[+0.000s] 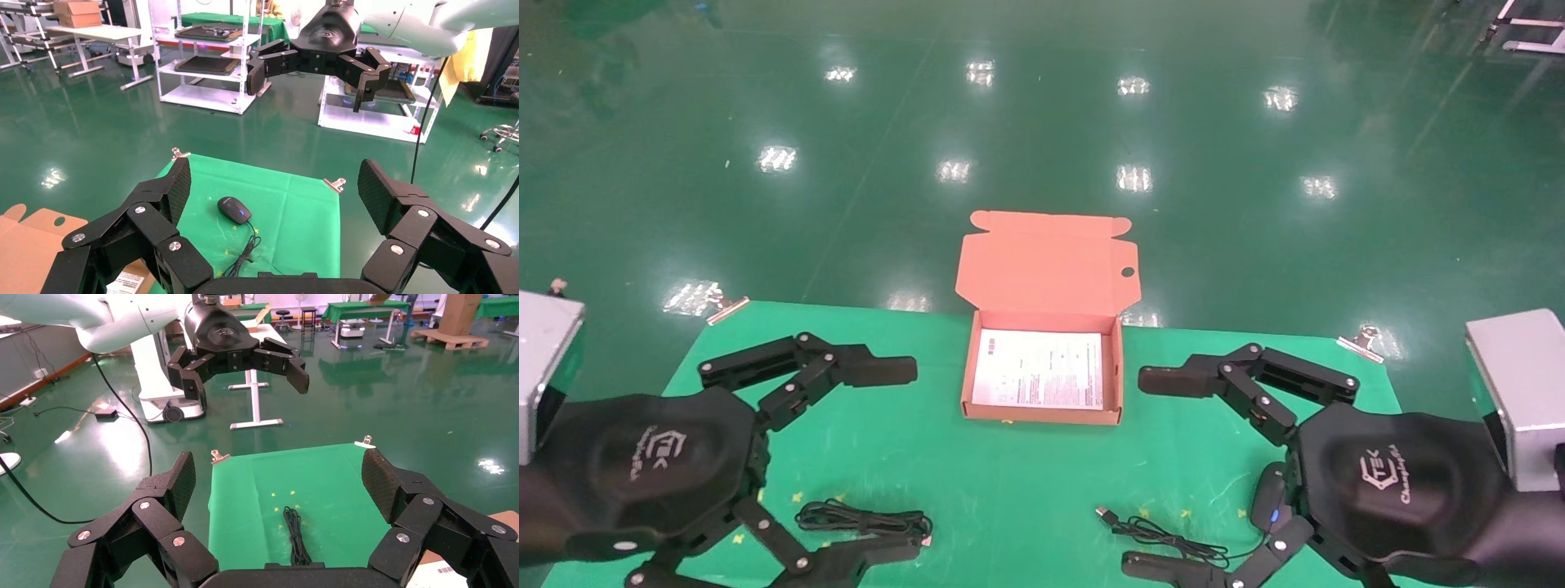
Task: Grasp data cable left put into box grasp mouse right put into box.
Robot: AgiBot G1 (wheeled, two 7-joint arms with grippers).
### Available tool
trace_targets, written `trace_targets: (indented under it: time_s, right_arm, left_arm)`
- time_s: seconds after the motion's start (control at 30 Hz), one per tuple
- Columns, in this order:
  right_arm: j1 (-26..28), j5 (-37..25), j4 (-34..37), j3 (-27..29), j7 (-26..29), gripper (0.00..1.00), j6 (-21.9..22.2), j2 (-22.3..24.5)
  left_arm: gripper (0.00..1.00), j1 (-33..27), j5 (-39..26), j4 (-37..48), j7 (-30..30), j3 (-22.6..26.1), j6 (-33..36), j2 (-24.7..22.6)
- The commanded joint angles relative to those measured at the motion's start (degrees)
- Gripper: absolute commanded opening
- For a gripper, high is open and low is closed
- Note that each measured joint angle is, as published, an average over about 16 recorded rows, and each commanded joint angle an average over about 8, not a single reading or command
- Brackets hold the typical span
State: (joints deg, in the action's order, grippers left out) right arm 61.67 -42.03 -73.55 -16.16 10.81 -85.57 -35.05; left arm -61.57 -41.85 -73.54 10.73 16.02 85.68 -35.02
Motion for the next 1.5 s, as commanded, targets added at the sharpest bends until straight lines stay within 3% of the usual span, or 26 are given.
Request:
trace_targets:
  time_s: [0.03, 0.67, 0.9, 1.2, 1.5]
  right_arm:
    - [0.0, 0.0, 0.0, 0.0, 0.0, 1.00, 0.0, 0.0]
    - [0.0, -0.1, 0.0, 0.0, 0.0, 1.00, 0.0, 0.0]
    - [1.7, -4.0, -1.1, -1.1, 0.4, 1.00, 0.1, 1.1]
    - [12.4, -18.4, -2.9, -8.6, 4.2, 1.00, -3.8, 0.8]
    - [26.6, -32.9, -3.0, -25.0, 5.5, 1.00, -5.5, -3.5]
  left_arm:
    - [1.00, 0.0, 0.0, 0.0, 0.0, 0.0, 0.0, 0.0]
    - [1.00, -0.1, 0.0, -0.1, 0.0, 0.0, 0.2, -0.1]
    - [1.00, -2.7, -4.1, -1.5, 0.6, 2.5, 1.7, -0.8]
    - [1.00, -10.9, -16.8, -3.0, 6.1, 10.6, 3.6, -2.6]
    - [1.00, -19.5, -29.0, -3.4, 8.2, 19.7, 3.6, -6.1]
